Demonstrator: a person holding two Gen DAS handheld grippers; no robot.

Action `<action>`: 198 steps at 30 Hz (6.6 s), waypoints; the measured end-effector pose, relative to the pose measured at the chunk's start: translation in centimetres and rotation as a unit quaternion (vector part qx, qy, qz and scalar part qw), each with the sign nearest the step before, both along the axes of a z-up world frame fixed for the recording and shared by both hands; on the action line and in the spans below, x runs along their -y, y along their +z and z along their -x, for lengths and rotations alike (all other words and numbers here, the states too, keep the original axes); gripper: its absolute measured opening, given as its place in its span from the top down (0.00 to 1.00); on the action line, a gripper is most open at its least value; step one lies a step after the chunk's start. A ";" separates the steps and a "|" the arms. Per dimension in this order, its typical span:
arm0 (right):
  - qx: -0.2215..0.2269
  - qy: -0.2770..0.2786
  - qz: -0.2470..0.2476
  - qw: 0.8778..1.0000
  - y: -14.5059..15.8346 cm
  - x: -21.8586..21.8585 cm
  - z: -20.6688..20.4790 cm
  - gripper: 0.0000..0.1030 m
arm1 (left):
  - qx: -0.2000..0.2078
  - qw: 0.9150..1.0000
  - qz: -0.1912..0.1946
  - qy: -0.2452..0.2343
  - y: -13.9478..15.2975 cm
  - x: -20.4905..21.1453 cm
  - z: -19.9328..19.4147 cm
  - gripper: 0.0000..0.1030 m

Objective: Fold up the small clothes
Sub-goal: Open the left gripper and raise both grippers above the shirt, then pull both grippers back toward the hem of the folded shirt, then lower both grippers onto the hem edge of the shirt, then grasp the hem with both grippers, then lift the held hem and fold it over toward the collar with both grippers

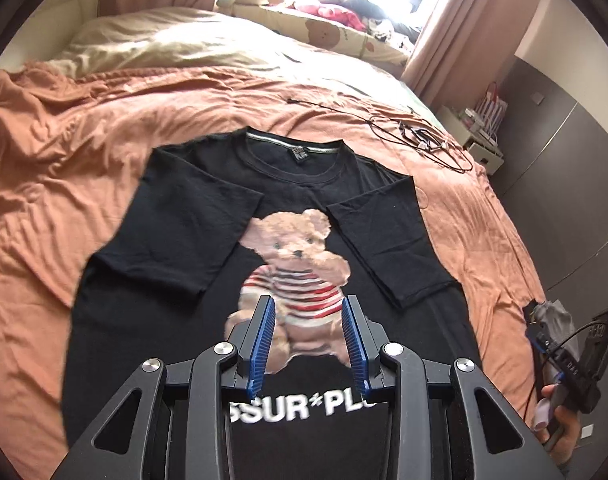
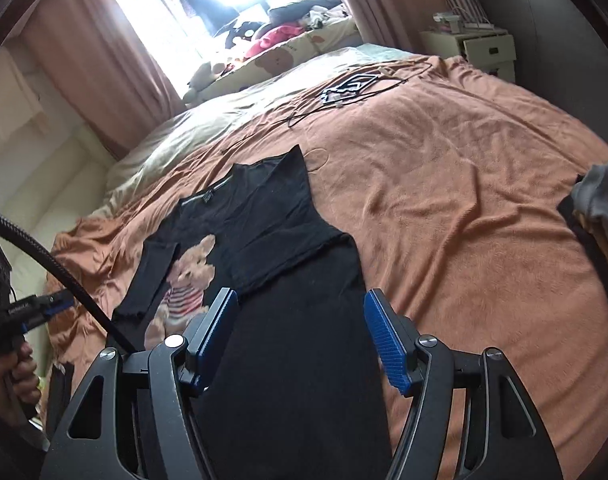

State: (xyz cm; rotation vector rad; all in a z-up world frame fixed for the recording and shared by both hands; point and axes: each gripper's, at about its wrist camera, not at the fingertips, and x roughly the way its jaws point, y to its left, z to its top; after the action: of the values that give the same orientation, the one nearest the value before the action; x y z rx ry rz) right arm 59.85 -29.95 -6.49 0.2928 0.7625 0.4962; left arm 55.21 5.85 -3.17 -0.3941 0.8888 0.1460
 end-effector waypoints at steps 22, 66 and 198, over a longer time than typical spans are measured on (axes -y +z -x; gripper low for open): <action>0.048 0.017 0.090 0.995 8.2 1.3 15.9 0.38 | 0.078 0.995 -0.054 0.013 4.2 -2.2 18.5 0.40; 0.045 0.016 0.099 0.994 5.3 12.2 36.5 0.00 | 0.105 0.993 -0.034 0.042 -1.2 -0.4 47.5 0.01; 0.175 0.040 -0.352 0.918 3.7 21.0 35.4 1.00 | 0.423 0.876 0.219 0.068 12.7 -6.9 54.7 0.96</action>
State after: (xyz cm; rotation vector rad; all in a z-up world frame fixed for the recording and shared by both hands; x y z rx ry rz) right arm 24.46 -50.93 -2.83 0.8210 0.2190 0.8702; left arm 0.54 12.76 9.51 -0.8628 0.0062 -0.1073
